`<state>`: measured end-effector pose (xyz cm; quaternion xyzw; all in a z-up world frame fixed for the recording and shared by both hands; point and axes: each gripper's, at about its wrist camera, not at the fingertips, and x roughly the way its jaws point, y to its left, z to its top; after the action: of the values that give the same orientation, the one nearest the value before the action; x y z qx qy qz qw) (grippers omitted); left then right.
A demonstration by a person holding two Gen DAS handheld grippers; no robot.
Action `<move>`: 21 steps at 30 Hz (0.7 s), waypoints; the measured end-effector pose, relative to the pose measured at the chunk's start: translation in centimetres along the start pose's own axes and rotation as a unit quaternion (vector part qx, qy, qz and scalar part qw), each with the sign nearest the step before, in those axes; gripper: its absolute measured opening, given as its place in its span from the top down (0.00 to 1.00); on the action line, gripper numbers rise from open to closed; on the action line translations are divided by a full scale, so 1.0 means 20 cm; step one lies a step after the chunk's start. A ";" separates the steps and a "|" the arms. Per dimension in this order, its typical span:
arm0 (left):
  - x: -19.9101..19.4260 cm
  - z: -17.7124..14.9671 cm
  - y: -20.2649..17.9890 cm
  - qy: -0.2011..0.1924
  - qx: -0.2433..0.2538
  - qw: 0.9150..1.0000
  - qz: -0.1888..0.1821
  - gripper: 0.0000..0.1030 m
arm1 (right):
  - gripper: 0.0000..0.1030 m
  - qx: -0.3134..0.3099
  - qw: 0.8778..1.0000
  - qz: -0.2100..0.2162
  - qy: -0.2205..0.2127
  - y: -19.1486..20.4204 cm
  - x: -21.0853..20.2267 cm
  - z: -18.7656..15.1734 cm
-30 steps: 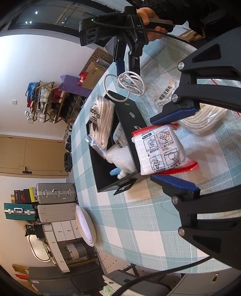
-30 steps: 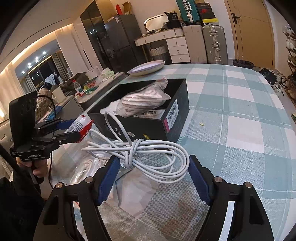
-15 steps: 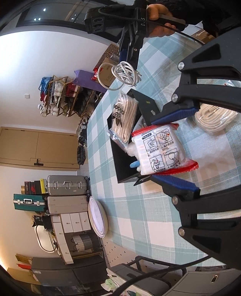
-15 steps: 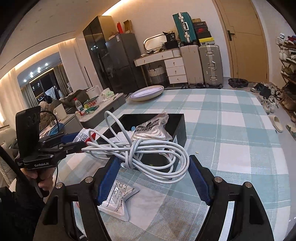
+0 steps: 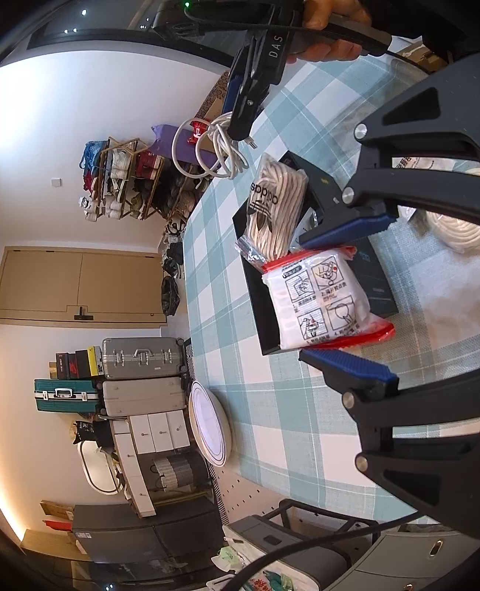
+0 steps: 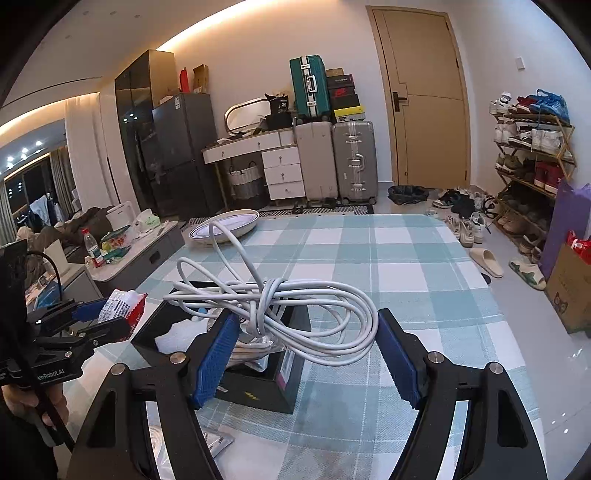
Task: Organize soft objects
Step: 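Carry the packet and the cable over the black box with both grippers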
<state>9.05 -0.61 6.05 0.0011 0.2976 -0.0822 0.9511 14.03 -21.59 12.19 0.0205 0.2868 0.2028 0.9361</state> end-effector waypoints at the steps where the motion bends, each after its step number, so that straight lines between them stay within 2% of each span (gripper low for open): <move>1: 0.01 0.00 0.00 0.001 -0.001 1.000 0.001 0.48 | 0.26 -0.001 1.000 -0.007 -0.001 0.00 0.01 0.00; 4: 0.05 0.01 0.00 0.005 -0.002 1.000 0.001 0.48 | 0.26 -0.010 1.000 -0.029 0.004 0.00 0.05 0.01; 8: 0.10 0.02 0.01 0.006 0.004 1.000 0.003 0.48 | 0.26 -0.015 0.999 -0.035 0.020 0.01 0.13 0.02; 16: 0.17 0.05 0.03 0.009 -0.003 1.000 0.005 0.48 | 0.26 -0.029 0.998 -0.003 0.054 0.10 0.30 0.00; 21: 0.20 0.06 0.03 0.011 0.000 1.000 0.005 0.48 | 0.26 -0.045 0.997 0.001 0.063 0.17 0.37 -0.01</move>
<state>13.00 -0.69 4.68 0.0037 0.3079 -0.0771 0.9483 18.25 -15.69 8.69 -0.0344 0.3360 0.2169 0.9159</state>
